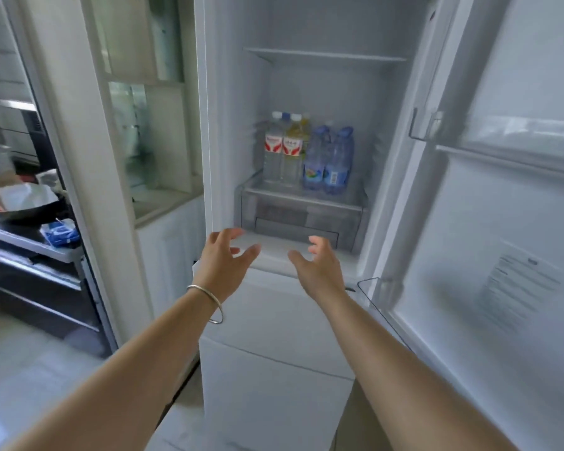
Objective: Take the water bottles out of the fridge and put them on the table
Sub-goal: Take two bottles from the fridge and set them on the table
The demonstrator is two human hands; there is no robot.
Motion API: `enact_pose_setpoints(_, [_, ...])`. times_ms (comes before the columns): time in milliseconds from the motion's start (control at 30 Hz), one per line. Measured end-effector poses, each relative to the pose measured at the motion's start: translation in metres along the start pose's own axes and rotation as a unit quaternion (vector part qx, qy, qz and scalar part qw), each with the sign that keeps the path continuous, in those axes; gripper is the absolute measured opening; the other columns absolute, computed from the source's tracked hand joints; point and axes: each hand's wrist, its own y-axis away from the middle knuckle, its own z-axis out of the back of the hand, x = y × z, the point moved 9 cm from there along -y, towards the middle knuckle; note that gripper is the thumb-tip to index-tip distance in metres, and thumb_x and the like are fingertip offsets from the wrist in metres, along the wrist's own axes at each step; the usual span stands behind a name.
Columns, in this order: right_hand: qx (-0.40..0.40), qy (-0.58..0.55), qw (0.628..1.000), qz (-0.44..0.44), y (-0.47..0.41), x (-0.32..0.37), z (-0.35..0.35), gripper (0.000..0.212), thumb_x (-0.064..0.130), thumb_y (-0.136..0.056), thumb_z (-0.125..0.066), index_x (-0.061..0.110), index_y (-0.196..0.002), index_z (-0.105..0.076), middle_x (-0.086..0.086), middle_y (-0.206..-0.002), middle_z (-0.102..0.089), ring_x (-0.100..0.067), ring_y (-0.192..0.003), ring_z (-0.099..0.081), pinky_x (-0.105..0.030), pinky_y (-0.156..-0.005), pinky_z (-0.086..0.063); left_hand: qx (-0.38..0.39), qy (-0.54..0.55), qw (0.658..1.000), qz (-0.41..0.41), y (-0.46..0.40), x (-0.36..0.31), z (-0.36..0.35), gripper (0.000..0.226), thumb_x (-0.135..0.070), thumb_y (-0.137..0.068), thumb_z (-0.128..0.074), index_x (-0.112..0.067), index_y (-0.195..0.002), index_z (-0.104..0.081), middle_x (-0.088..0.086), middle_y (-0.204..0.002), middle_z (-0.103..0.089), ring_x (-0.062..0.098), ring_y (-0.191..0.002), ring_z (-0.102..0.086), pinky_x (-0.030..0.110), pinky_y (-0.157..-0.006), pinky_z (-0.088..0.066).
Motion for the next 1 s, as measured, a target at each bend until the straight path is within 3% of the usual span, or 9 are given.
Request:
enact_pose_setpoints(333, [-0.016, 0.009, 1.0, -0.015, -0.169, -0.01, -0.047, 0.058, 0.039, -0.086, -0.058, 0.019, -0.136, -0.036, -0.004, -0.139, -0.046, -0.02, -0.127, -0.044, -0.035, -0.103, -0.037, 0.033, 0.008, 0.999, -0.002, -0.175, 0.038, -0.066, 0.039, -0.032, -0.086, -0.064, -0.016, -0.12, -0.058, 0.005, -0.123, -0.058, 0.019, -0.104, -0.06, 0.025, -0.082, -0.041])
enact_pose_setpoints(467, [-0.056, 0.03, 0.998, -0.009, -0.239, -0.005, -0.054, 0.058, 0.038, -0.087, -0.058, 0.016, -0.137, -0.039, -0.002, -0.138, -0.047, -0.021, -0.125, -0.046, -0.026, -0.093, -0.034, 0.049, 0.031, 0.998, -0.014, -0.256, 0.046, -0.098, 0.035, -0.027, -0.084, -0.066, -0.016, -0.117, -0.061, 0.003, -0.11, -0.063, 0.015, -0.092, -0.06, 0.014, -0.076, -0.037])
enact_pose_setpoints(534, [-0.075, 0.025, 0.997, -0.005, -0.269, -0.002, -0.057, 0.054, 0.037, -0.087, -0.059, 0.017, -0.134, -0.043, 0.0, -0.134, -0.051, -0.021, -0.124, -0.047, -0.027, -0.091, -0.035, 0.074, 0.067, 0.995, -0.006, -0.293, 0.049, -0.117, 0.035, -0.022, -0.084, -0.067, -0.014, -0.117, -0.06, 0.005, -0.108, -0.065, 0.017, -0.094, -0.062, 0.019, -0.076, -0.041])
enact_pose_setpoints(600, [-0.076, 0.012, 0.997, 0.002, -0.298, 0.004, -0.063, 0.043, 0.029, -0.087, -0.06, 0.019, -0.127, -0.048, 0.002, -0.122, -0.056, -0.019, -0.118, -0.051, -0.024, -0.084, -0.035, 0.085, 0.119, 0.989, 0.014, -0.327, 0.053, -0.132, 0.036, -0.014, -0.083, -0.067, -0.011, -0.117, -0.059, 0.011, -0.112, -0.065, 0.026, -0.103, -0.063, 0.03, -0.084, -0.048])
enact_pose_setpoints(667, [-0.081, -0.004, 0.997, 0.011, -0.324, 0.011, -0.07, 0.04, 0.029, -0.087, -0.06, 0.019, -0.124, -0.051, 0.002, -0.121, -0.058, -0.017, -0.114, -0.053, -0.022, -0.083, -0.033, 0.084, 0.126, 0.988, 0.011, -0.356, 0.054, -0.141, 0.038, -0.015, -0.08, -0.068, -0.011, -0.117, -0.059, 0.01, -0.113, -0.064, 0.025, -0.102, -0.062, 0.033, -0.091, -0.047])
enact_pose_setpoints(767, [-0.102, -0.051, 0.993, 0.023, -0.355, 0.021, -0.077, 0.041, 0.025, -0.087, -0.061, 0.018, -0.126, -0.049, 0.009, -0.115, -0.054, -0.011, -0.108, -0.051, -0.022, -0.087, -0.035, 0.07, 0.157, 0.985, 0.006, -0.394, 0.057, -0.152, 0.044, -0.022, -0.075, -0.07, -0.011, -0.116, -0.059, 0.009, -0.117, -0.062, 0.023, -0.103, -0.061, 0.038, -0.093, -0.05])
enact_pose_setpoints(867, [-0.126, -0.081, 0.987, 0.056, -0.38, 0.028, -0.081, 0.037, 0.016, -0.086, -0.061, 0.023, -0.12, -0.049, 0.01, -0.111, -0.051, -0.011, -0.108, -0.051, -0.023, -0.091, -0.037, 0.039, 0.187, 0.981, 0.021, -0.422, 0.061, -0.161, 0.039, -0.016, -0.079, -0.068, -0.011, -0.116, -0.055, 0.01, -0.121, -0.059, 0.024, -0.105, -0.06, 0.036, -0.087, -0.05])
enact_pose_setpoints(1000, [-0.209, 0.021, 0.975, 0.078, -0.405, 0.029, -0.076, 0.064, 0.018, -0.079, -0.065, 0.014, -0.137, -0.037, -0.007, -0.135, -0.044, -0.024, -0.125, -0.044, -0.033, -0.103, -0.038, -0.024, 0.207, 0.978, 0.023, -0.442, 0.061, -0.168, 0.043, -0.022, -0.079, -0.07, -0.013, -0.117, -0.052, 0.009, -0.124, -0.055, 0.021, -0.106, -0.058, 0.029, -0.084, -0.044])
